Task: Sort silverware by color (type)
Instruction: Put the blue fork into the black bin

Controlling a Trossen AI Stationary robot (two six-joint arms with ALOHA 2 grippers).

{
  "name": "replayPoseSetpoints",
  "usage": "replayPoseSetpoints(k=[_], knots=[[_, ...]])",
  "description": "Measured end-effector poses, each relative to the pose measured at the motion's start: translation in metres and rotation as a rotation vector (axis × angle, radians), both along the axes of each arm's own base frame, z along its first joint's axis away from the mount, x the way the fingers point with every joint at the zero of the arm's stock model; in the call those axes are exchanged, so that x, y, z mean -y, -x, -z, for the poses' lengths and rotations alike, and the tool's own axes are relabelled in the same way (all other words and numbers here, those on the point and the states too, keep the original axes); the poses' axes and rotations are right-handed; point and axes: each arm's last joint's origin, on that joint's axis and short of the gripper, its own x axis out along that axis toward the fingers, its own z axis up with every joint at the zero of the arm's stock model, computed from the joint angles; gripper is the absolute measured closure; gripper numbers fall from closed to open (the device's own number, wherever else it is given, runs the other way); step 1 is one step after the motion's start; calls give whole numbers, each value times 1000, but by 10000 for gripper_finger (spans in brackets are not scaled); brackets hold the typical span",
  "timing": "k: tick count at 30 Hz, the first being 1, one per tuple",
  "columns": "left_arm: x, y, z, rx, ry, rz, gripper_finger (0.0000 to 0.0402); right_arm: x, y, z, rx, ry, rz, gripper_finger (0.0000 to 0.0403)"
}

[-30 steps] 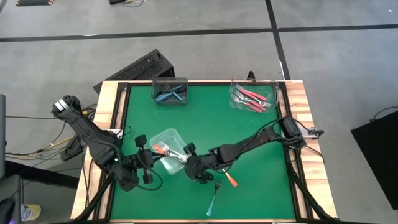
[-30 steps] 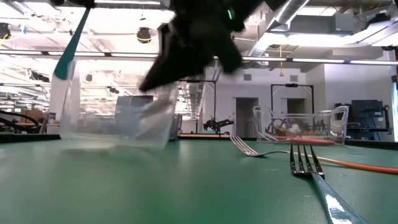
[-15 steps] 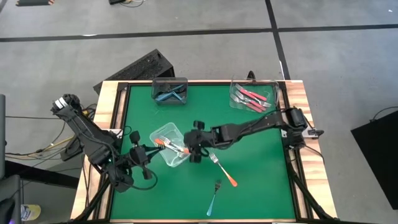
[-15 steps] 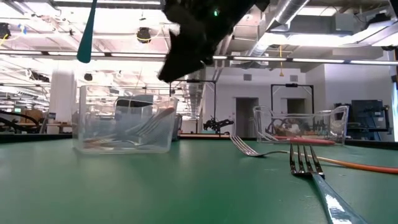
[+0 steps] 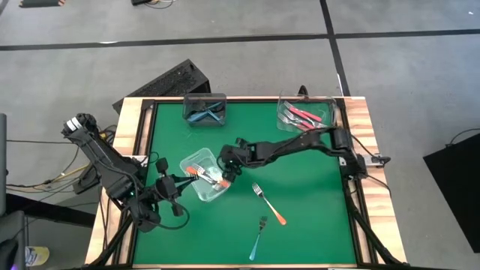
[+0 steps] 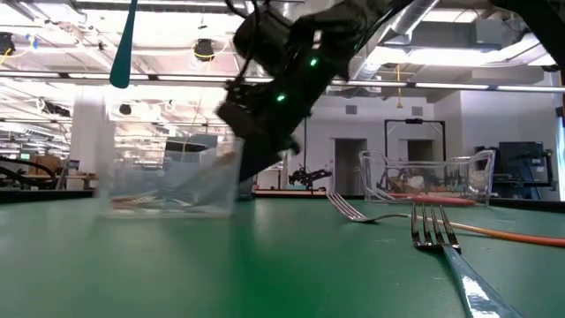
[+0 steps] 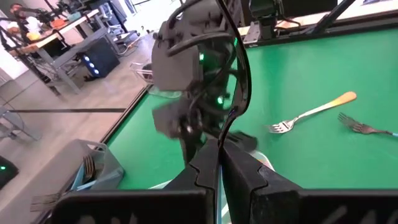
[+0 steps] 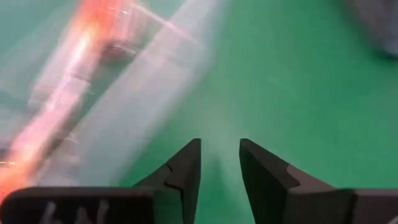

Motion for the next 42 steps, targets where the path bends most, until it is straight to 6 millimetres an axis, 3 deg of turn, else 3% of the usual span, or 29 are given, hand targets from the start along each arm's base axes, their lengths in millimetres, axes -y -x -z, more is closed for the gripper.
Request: replayPoseSetpoints(k=[3,6,11,15,20,25,29,34,37,42], knots=[[1,1,0,-5,-9,7,401,-14,-12,13,62,-100,-103,283],[0,1,0,-9,-15,7,402,-41,-30,14,155,-138,-218,293],[0,1,0,-7,-18,2,402,-104,-49,8,173,-74,-507,297],[-4,0,5,-17,-28,-22,402,-132,-52,-1,148,-3,-530,297],[-24,-8,27,-52,-69,-122,402,-135,-44,-27,106,71,-463,297],[-54,-24,50,-23,-75,-287,402,-131,-31,-39,23,70,-435,297],[-75,-39,62,31,-14,-365,402,-128,-26,-40,-15,91,-416,297],[-91,-50,78,13,56,-313,402,-130,-21,-37,-66,104,-416,297],[-96,-45,92,-12,143,-308,402,-129,-18,-36,-102,119,-409,297],[-81,-26,103,-61,243,-295,402,-124,-11,-31,-204,212,-350,297]])
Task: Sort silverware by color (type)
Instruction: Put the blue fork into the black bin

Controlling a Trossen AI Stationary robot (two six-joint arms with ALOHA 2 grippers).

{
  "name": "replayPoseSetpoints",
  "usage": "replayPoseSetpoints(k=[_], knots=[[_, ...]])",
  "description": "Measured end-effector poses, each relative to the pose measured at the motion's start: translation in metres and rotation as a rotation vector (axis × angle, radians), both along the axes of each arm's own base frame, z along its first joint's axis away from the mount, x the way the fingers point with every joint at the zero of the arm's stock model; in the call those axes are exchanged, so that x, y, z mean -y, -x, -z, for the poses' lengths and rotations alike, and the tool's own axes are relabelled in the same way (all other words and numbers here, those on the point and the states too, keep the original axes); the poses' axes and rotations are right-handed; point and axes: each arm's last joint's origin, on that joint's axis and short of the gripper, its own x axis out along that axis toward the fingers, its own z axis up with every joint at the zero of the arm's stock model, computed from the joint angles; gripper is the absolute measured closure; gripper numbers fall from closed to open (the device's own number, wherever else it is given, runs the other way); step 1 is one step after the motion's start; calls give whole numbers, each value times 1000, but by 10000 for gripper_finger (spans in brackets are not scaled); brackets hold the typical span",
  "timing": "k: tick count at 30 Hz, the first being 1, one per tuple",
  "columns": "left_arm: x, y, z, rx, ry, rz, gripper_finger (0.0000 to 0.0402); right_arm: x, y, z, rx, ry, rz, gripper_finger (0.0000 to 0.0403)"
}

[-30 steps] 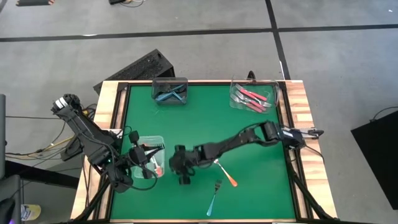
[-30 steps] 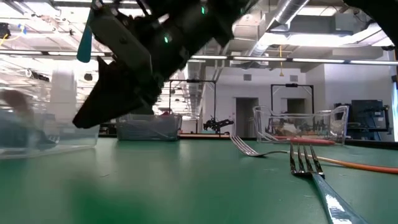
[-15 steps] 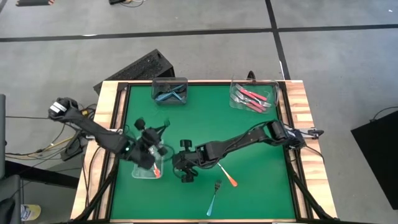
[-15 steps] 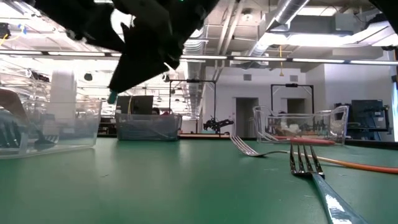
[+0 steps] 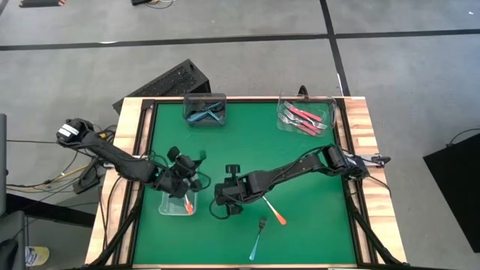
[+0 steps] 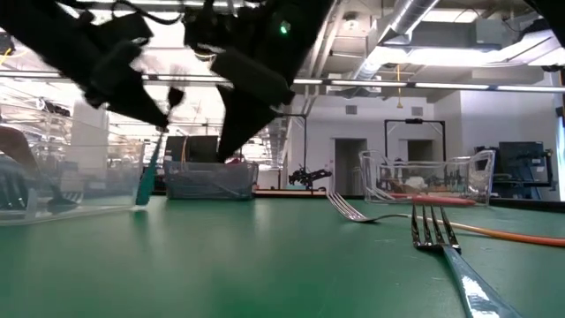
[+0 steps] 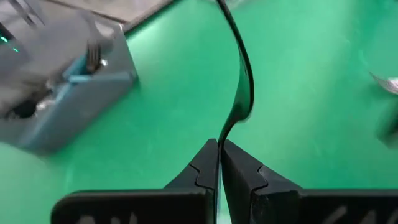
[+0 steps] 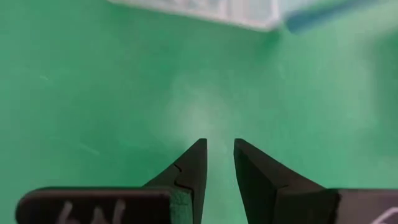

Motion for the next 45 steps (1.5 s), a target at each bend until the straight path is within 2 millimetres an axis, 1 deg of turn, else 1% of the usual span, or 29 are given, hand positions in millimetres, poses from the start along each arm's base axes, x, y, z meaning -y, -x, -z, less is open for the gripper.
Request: replayPoseSetpoints(k=[6,9,11,16,20,22,24,26,29,31,36,39,42,45], knots=[[24,29,-4,-2,118,62,402,4,5,6,-37,55,51,297],[36,42,-5,-4,178,122,402,7,7,10,-57,64,56,297],[42,50,-8,-16,218,149,401,8,7,10,-60,65,59,297],[51,69,-20,-76,239,153,401,8,8,11,-77,72,60,297],[54,74,-30,-24,188,155,401,9,10,10,-90,90,64,297],[53,70,-38,31,115,148,401,11,10,8,-86,94,66,297],[47,64,-44,65,23,119,401,13,10,8,-94,97,70,297],[37,55,-50,63,-53,73,401,14,12,9,-114,103,71,297],[15,40,-53,-22,-145,-16,401,14,16,10,-149,117,79,297],[-4,31,-54,-102,-162,-83,401,14,19,11,-172,138,97,297],[-63,12,-60,-279,-183,-234,401,11,26,12,-218,204,112,297],[-97,-1,-69,-298,-177,-226,401,13,28,12,-227,238,131,297],[-129,-12,-81,-239,-192,-173,401,17,29,12,-233,259,158,297],[-159,-14,-87,-242,-218,-179,401,22,30,12,-240,276,196,297]])
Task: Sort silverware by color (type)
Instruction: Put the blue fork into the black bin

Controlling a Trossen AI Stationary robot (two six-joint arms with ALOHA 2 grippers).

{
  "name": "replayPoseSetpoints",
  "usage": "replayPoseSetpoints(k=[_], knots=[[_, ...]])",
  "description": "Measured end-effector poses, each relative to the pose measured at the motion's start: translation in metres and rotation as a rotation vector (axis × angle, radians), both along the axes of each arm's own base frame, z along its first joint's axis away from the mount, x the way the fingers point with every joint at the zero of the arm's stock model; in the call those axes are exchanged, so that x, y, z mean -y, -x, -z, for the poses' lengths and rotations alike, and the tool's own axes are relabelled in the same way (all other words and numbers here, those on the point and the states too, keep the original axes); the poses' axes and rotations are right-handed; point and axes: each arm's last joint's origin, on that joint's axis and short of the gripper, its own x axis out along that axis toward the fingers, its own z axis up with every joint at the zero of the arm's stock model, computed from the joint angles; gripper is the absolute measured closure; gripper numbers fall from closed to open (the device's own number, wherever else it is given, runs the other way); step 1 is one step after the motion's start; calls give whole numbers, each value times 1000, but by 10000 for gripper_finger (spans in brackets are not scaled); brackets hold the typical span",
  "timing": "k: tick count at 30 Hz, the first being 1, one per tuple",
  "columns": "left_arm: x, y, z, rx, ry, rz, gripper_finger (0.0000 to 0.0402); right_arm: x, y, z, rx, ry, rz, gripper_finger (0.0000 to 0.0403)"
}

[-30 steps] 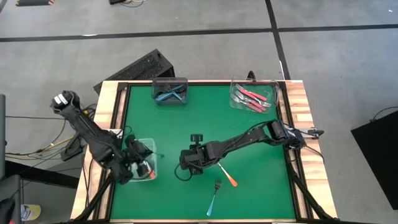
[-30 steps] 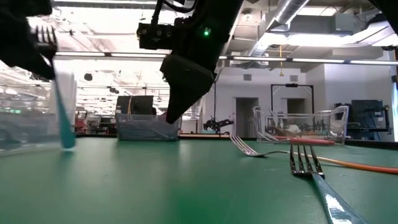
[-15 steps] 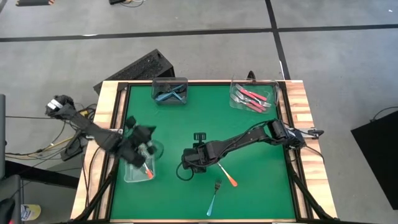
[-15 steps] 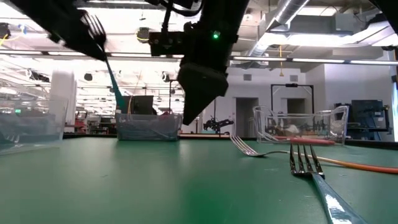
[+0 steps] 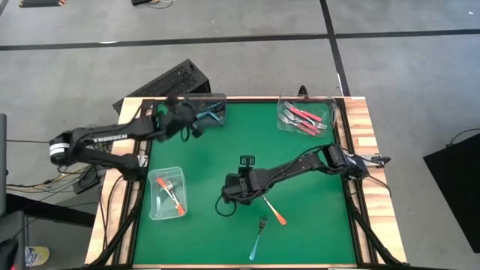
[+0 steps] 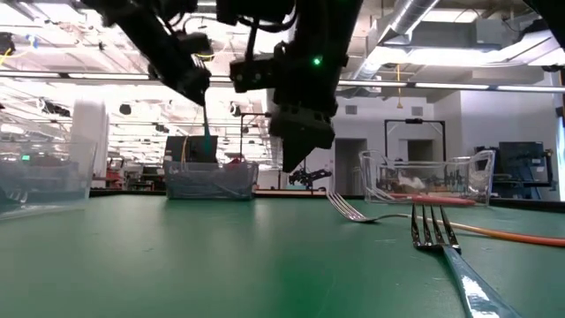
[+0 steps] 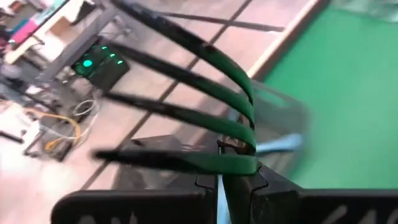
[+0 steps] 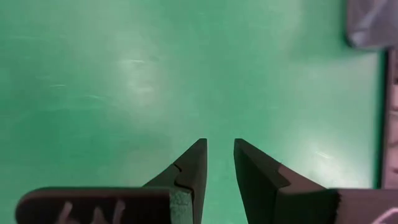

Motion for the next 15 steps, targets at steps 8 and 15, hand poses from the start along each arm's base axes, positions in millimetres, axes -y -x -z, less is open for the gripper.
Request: replayPoseSetpoints(k=[8,15], knots=[[-57,-12,28,-105,21,-31,401,-1,11,-12,5,89,58,297],[-81,-25,48,-189,79,-99,369,12,49,-24,113,50,121,297]])
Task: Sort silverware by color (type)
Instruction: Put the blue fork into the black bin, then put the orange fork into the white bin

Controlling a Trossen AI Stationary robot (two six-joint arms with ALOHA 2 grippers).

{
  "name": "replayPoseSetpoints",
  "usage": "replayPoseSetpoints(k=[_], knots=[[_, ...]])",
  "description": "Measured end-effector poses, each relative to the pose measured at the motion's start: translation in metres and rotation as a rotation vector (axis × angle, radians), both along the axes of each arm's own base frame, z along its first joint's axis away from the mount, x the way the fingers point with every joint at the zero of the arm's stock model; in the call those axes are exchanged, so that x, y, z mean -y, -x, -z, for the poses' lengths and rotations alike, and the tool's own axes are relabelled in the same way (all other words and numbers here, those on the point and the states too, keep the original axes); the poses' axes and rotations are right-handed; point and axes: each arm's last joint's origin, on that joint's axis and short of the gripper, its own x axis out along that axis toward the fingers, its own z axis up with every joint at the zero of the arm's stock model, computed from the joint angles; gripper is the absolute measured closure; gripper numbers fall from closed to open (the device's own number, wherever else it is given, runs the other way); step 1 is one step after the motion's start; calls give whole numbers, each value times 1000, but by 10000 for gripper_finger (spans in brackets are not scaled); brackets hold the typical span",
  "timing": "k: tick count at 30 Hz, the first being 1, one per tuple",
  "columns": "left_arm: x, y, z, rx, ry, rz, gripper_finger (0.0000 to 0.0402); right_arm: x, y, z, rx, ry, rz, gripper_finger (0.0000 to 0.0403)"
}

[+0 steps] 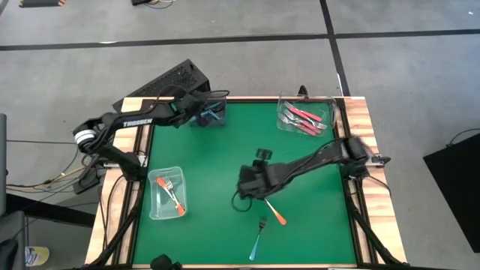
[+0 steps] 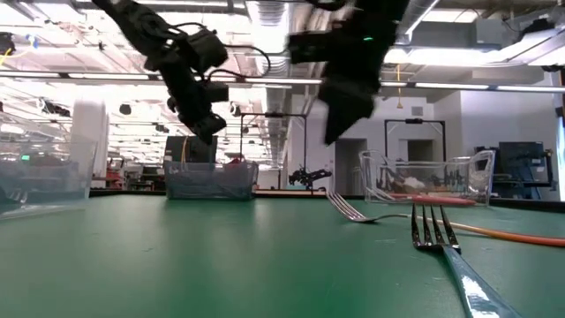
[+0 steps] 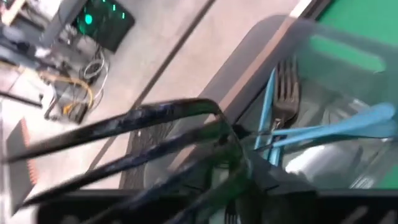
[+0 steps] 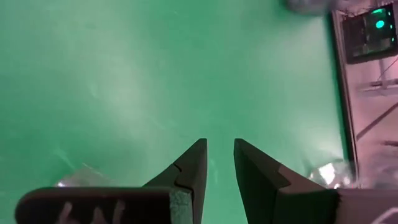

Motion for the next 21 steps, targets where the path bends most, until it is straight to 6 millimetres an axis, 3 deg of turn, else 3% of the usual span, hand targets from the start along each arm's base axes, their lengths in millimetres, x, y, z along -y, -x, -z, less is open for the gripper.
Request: replayPoseSetpoints(k=[5,10,16,21], knots=[[-13,-15,-10,-79,46,-57,289,22,47,-6,185,-128,63,297],[-11,-30,-34,-62,45,-30,226,35,91,-12,403,-254,151,297],[-6,-29,-64,-34,4,10,203,36,128,-12,555,-359,231,296],[16,-19,-62,67,159,120,203,18,133,-3,664,-517,218,291]])
